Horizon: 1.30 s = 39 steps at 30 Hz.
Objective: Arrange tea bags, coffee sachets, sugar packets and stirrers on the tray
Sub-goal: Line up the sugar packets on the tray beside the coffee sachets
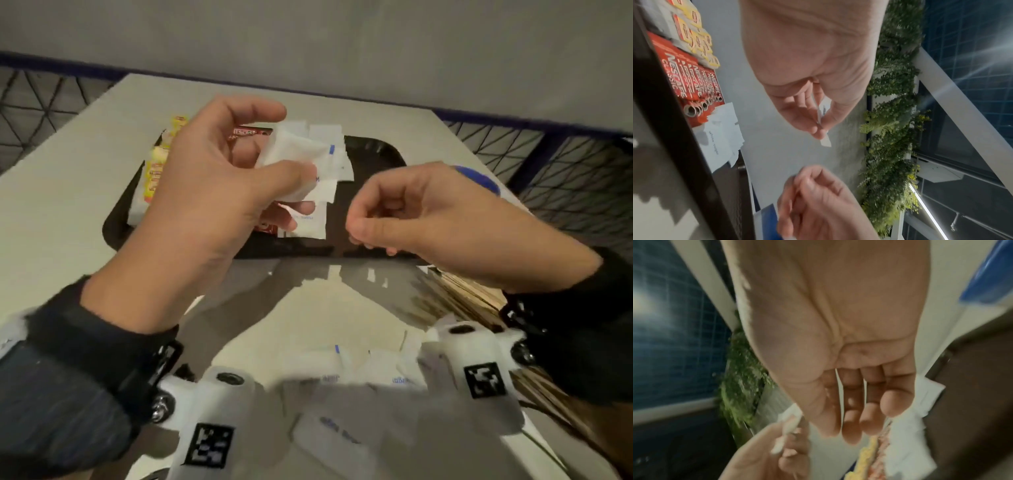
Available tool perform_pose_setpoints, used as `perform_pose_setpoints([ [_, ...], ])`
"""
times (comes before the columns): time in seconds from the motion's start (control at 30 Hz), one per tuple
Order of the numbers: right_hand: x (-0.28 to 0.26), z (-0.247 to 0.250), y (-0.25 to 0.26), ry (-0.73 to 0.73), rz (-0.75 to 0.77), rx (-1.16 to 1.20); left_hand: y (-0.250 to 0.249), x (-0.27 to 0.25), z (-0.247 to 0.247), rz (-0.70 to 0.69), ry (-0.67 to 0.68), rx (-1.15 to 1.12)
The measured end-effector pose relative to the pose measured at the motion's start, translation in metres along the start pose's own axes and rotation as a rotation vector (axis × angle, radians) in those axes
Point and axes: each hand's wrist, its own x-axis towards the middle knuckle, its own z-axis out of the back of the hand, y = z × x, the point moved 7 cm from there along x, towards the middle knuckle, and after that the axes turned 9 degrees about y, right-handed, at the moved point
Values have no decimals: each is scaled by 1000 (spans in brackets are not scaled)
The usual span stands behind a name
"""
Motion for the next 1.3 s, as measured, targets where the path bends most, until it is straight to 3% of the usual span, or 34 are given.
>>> perform_pose_setpoints([
  [0.2, -62, -9, -50, 298, -264, -567, 1, -1, -4, -19, 9, 7],
  [0.3, -76, -17, -60, 372, -285, -736, 5, -1, -3, -9, 14, 27],
  [0.67, -62, -32, -44, 258, -185, -823, 12, -1, -8, 40, 64, 65],
  [0.97, -20, -56, -16, 289, -76, -705, 12, 3, 2, 65, 43, 31],
  [1.03, -15, -48, -15, 323, -97, -580, 12, 4, 4, 75, 47, 28],
  [1.17, -9, -34, -15, 392, -84, -93, 13, 5, 6, 113, 55, 39],
  [1.3, 3, -36, -15, 379, -59, 32, 13, 4, 5, 141, 71, 42],
])
